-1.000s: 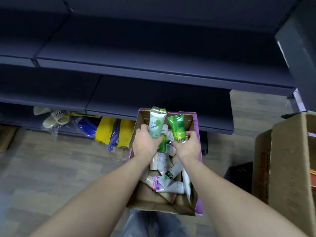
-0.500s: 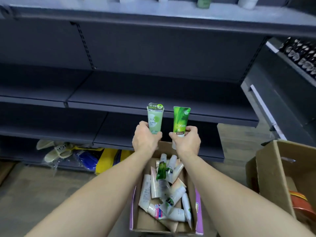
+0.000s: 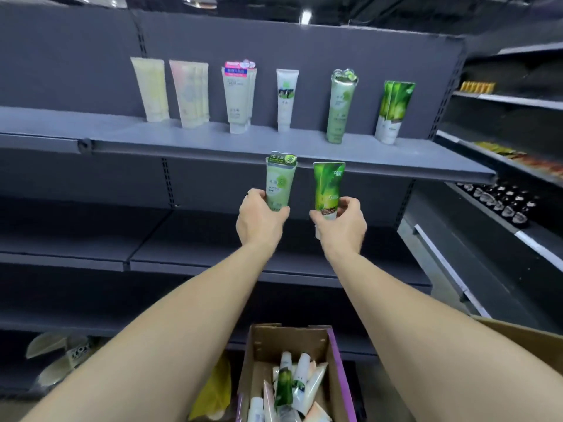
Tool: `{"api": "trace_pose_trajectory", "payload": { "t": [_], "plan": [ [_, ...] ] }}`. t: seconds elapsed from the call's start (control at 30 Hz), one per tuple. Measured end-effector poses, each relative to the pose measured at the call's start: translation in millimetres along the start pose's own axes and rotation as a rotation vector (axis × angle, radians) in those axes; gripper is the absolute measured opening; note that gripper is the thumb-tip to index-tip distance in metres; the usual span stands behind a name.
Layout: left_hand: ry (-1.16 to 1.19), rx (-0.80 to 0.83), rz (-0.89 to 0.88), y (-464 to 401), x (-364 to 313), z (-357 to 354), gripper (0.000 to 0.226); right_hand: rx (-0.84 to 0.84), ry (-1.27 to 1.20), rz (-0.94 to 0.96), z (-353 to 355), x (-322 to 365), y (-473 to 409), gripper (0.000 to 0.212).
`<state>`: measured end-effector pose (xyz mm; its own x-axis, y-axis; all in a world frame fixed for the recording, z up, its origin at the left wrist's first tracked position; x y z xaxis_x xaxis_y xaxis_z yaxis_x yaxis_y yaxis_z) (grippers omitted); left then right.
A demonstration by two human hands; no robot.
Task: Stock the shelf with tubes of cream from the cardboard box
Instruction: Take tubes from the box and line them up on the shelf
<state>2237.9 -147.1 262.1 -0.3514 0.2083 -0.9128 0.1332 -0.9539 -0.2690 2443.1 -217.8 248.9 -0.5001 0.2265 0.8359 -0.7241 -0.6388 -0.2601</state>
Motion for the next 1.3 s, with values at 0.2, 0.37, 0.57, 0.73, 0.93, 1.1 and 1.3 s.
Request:
{"api": "trace_pose_trajectory", "payload": {
  "t": [0.2, 0.37, 0.57, 0.73, 0.93, 1.1, 1.3],
  "plan": [
    [0.037, -0.051, -0.094, -22.8, -57.4, 19.2, 0.040, -0.061, -0.035, 0.033, 21.2, 53.8, -26.3, 0.040],
    [0.059, -0.036, -0.161, -38.2, -89.0, 20.8, 0.041, -0.092, -0.049, 0.034, 35.8, 76.9, -40.5, 0.038],
    [0.091, -0.002, -0.182, -52.5, -107.5, 1.1, 0.047, -0.130, -0.043, 0.004, 60.5, 74.4, -70.7, 0.040],
    [0.106, 0.019, -0.195, -56.9, -127.1, -32.6, 0.048, -0.149, -0.034, -0.024, 84.0, 63.3, -110.0, 0.041],
    [0.141, 0.013, -0.225, -66.3, -162.2, -89.8, 0.047, -0.143, -0.018, -0.010, 99.9, 44.8, -169.5, 0.043],
    [0.144, -0.015, -0.221, -76.2, -179.3, -139.3, 0.046, -0.180, 0.033, 0.012, 119.6, 36.7, -227.5, 0.041],
    [0.097, -0.073, -0.195, -93.8, -178.5, -166.8, 0.047, -0.135, 0.108, 0.014, 111.2, 23.0, -284.0, 0.042]
  ]
}}
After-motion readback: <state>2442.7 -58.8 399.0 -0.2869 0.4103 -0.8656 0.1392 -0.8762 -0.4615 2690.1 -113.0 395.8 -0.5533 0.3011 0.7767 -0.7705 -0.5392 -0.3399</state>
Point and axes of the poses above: each hand's wrist, its own y-axis away from the middle knuckle, its own z-axis out of the back of the hand, x = y × z, the point moved 9 cm from there along -y, towards the middle knuckle, and after that the axes turned 11 degrees about y, right-handed, at the moved point
